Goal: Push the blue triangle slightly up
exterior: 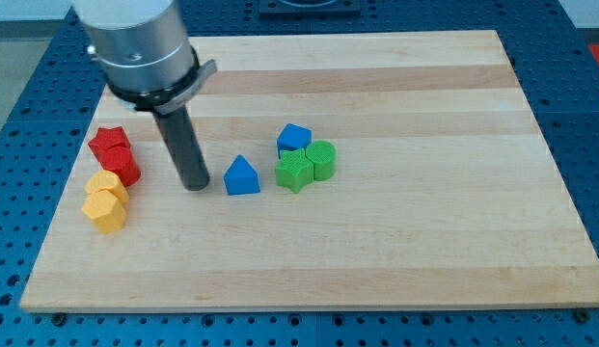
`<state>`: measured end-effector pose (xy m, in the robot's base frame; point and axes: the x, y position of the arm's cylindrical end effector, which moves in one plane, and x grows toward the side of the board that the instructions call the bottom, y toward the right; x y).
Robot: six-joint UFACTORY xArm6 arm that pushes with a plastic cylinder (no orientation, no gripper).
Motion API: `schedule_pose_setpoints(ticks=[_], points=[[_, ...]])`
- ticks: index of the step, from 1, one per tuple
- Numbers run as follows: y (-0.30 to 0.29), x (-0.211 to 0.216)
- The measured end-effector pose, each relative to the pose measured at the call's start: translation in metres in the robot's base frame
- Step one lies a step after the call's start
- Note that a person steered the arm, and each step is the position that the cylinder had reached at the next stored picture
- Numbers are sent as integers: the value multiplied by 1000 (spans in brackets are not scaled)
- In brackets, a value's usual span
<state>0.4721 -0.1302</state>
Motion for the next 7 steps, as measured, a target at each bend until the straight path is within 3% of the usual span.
schedule_pose_setpoints(ticks=[2,3,5,7], points=[[57,-12],[59,-12],[-41,-7],[-58,39]])
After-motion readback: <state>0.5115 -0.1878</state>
